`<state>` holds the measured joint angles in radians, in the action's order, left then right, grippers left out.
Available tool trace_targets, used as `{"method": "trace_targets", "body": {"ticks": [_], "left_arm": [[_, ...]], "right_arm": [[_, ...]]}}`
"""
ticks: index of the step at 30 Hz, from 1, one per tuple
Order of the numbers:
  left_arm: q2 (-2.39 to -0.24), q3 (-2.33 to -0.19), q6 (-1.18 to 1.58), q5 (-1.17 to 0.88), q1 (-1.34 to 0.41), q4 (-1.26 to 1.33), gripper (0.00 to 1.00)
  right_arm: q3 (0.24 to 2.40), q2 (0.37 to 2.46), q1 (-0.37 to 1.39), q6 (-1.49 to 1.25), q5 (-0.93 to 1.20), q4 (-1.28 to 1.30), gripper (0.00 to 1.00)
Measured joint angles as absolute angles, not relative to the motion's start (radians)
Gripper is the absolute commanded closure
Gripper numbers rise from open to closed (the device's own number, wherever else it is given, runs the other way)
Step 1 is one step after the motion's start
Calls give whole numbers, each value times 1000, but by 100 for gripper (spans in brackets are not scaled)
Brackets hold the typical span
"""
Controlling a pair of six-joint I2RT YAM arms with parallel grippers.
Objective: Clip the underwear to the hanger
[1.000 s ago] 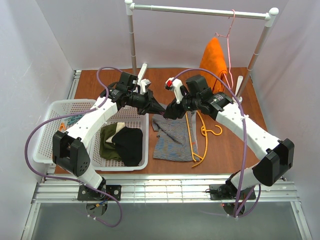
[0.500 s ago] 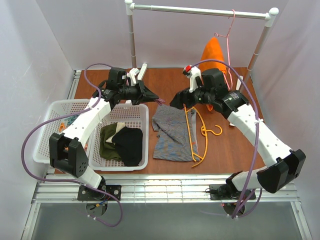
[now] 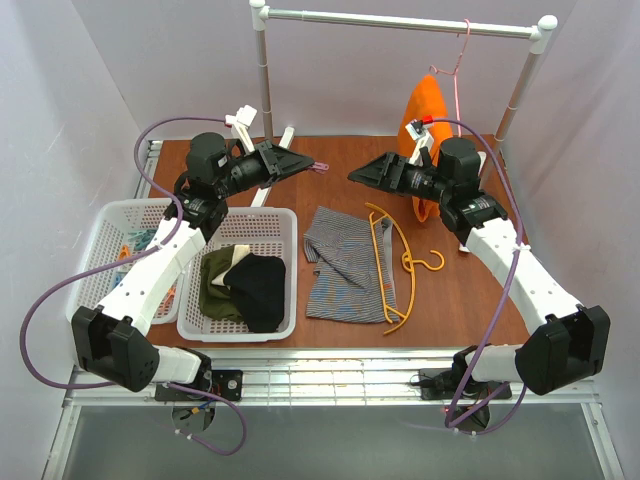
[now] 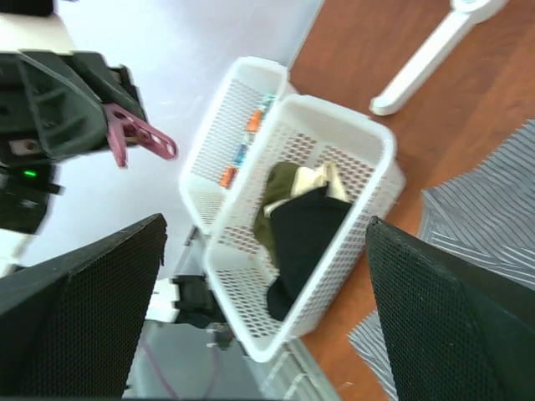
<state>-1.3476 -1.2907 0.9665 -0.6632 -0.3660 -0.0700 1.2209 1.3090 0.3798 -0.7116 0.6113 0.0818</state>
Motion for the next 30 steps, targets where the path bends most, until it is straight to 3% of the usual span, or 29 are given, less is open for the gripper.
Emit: {"method": "trace_targets", "body": {"ticks": [14,30], "left_arm": [[-1375,-1235,1050,-619,-483,89,100],[-1419,-1237,1076,-607,-513,158,100]], "right_arm": [[1080,1287,376,-1047,710,-353,17],[1040,1305,376,-1155,765,-498,31]]}}
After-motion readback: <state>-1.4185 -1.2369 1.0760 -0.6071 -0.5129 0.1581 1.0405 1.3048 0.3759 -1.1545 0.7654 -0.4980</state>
